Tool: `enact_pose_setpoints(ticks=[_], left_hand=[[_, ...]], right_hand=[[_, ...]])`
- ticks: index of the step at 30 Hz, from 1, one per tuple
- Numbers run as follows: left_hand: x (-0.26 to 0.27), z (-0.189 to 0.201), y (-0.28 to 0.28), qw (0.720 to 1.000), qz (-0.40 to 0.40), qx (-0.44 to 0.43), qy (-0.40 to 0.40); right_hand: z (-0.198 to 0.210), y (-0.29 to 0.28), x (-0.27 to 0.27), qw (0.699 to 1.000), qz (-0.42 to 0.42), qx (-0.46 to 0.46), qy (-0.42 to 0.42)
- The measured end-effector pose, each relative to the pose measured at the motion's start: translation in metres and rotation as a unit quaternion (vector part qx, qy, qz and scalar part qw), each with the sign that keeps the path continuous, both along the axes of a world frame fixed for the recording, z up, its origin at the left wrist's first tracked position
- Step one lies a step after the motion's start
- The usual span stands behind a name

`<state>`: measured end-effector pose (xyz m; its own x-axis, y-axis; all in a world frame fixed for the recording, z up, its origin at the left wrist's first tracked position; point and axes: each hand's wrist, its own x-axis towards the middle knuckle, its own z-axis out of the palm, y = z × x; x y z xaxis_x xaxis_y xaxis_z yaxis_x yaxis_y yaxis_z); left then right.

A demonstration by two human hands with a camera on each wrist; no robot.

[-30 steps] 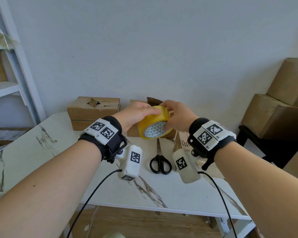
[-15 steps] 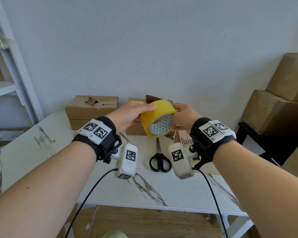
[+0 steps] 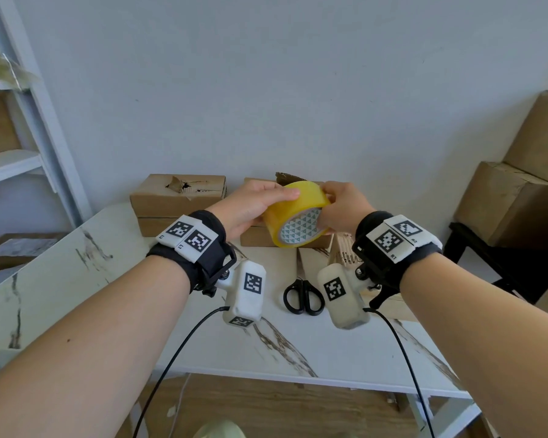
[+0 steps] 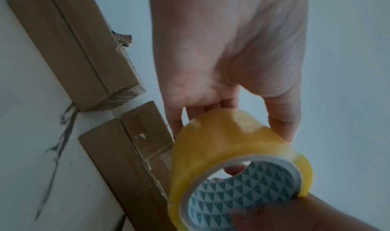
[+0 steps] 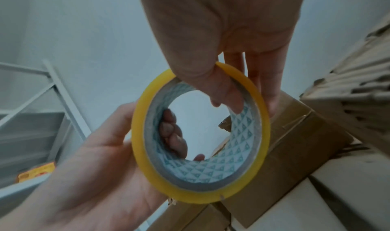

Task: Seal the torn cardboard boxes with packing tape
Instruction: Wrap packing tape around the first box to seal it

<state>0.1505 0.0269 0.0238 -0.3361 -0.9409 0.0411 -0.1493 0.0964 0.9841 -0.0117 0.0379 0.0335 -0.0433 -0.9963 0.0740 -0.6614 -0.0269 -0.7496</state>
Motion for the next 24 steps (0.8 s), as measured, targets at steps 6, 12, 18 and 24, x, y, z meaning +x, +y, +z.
enact_pose_setpoints(ticks=[6, 12, 18, 24], left_hand=[[-0.0009, -0.0016, -0.0021, 1.0, 0.002, -0.003, -0.008], [-0.0044, -0.0015, -0.004, 1.0, 0.015, -0.004, -0.008], [-0.0016, -0.0018, -0.0029, 1.0, -0.002, -0.005, -0.003], [-0.007, 0.0003, -0.0047, 0.999, -0.015, -0.006, -0.035]], right_hand=[[0.0018, 0.0013, -0.0025, 1.0, 0.001, 0.004, 0.015], [0.0049, 0.0011, 0.0015, 0.997, 0.006, -0.04, 0.07], [0.0011, 0.0031, -0.0038, 0.999, -0.021, 0.019, -0.04], [0.0027, 0.0028, -0.0021, 1.0, -0.01, -0.009, 0.013]])
